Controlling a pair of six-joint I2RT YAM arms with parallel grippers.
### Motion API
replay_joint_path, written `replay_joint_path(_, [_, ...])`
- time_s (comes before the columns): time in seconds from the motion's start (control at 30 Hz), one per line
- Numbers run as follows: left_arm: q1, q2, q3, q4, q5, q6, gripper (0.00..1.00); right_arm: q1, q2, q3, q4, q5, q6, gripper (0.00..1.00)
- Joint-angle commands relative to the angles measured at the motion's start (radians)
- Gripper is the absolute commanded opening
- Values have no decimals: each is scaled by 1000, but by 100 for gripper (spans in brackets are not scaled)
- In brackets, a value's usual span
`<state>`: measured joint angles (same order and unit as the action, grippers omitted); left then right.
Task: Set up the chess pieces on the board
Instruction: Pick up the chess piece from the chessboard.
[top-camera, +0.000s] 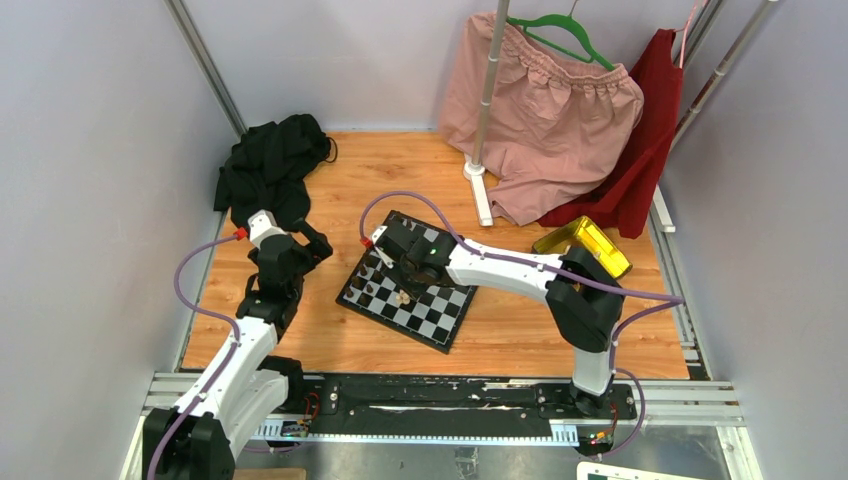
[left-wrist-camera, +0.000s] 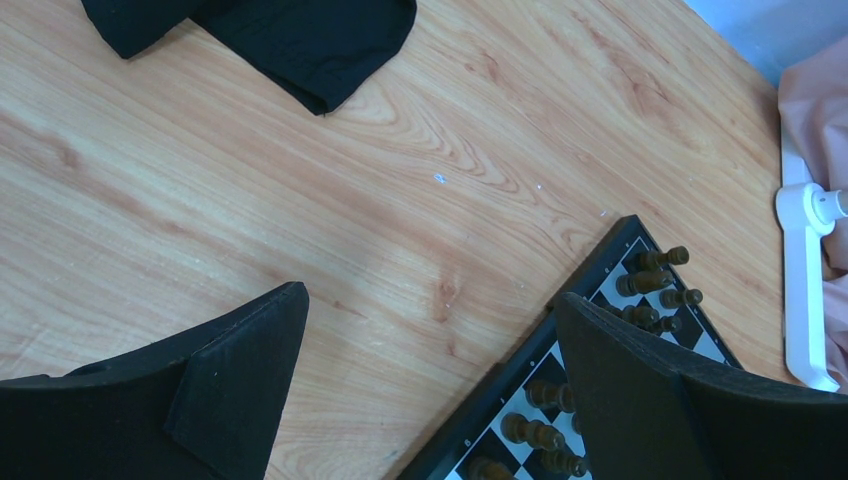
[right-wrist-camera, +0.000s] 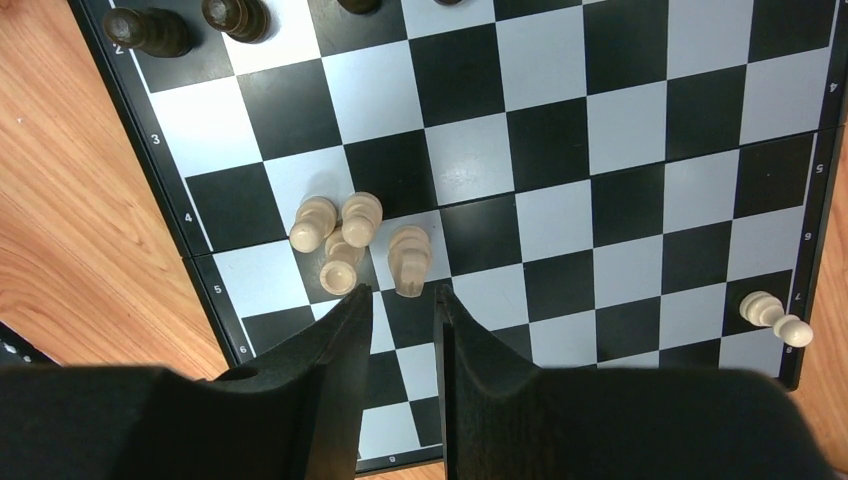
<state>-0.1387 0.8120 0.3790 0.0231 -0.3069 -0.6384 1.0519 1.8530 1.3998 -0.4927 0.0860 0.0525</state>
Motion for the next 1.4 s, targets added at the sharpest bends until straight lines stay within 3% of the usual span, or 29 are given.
replay_joint_path(0.0, [7,-8,-15,15,-14,15,100,1,17,35,5,-14,2,33])
replay_joint_path(0.67, [7,7,-12,23,-17,21,100,-46,51,29,27,-70,11,26])
replay_joint_path(0.77, [7,7,-14,23,-17,21,100,-49,50,22,32,-71,13,21])
replay_joint_path(0.97, [7,2,-13,20,-16,20,100,-52,29,16,35,-63,15,0])
replay_joint_path(1.37, [7,-4,-11,14,-15,17,100,-65,-39,-2,34,-13,9,0])
